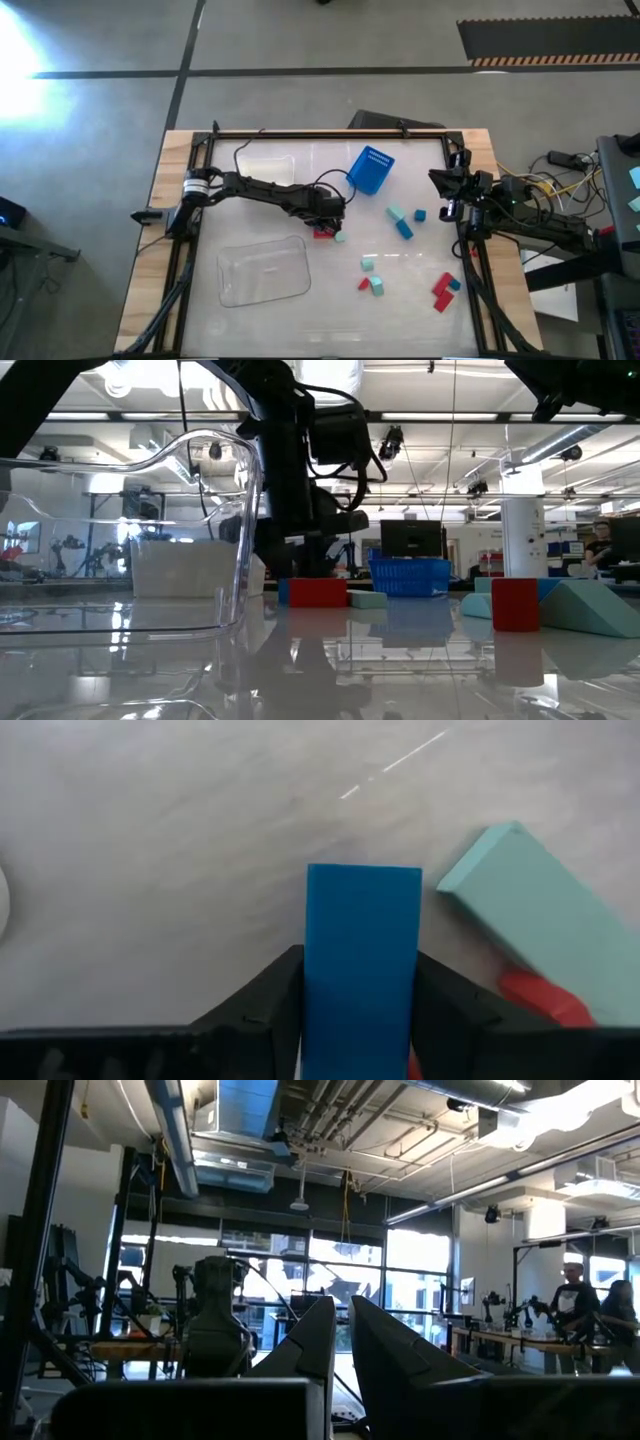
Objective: Sort & place blocks by color
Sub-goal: Put the blue block into the transparent bin
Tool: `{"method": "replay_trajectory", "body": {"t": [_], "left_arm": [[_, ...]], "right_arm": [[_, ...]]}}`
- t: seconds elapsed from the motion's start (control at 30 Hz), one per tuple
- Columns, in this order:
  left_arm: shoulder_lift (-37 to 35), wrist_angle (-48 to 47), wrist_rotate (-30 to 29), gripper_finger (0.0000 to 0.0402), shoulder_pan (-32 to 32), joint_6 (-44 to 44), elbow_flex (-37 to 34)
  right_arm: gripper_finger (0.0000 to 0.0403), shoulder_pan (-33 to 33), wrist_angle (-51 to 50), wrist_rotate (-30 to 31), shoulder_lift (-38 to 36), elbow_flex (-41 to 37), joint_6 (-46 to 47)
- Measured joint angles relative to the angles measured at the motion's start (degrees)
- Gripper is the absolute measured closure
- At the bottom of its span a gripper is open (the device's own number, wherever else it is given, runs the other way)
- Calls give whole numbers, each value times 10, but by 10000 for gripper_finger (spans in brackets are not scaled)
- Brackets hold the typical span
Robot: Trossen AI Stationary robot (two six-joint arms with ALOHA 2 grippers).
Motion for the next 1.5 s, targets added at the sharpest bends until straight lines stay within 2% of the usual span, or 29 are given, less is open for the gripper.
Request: {"method": "replay_trajectory", "body": {"t": [0.3, 0.63, 0.83, 0.93, 1.13, 1.5], "left_arm": [[-17, -3, -22, 283, 0, 84, 8], [-127, -3, -55, 283, -13, 203, 12], [-205, -7, -49, 283, -67, 312, 12], [-245, -13, -35, 283, -107, 333, 12], [-297, -24, -32, 283, -186, 288, 12], [-293, -71, -17, 276, -306, 97, -2]], "right_arm": [[376, 0, -1, 0, 0, 0, 0], [376, 0, -1, 4, 0, 1, 0], [376, 0, -7, 5, 2, 1, 0], [376, 0, -13, 5, 3, 1, 0], [376, 0, -18, 4, 11, 1, 10], [376, 0, -17, 5, 20, 1, 31]]}}
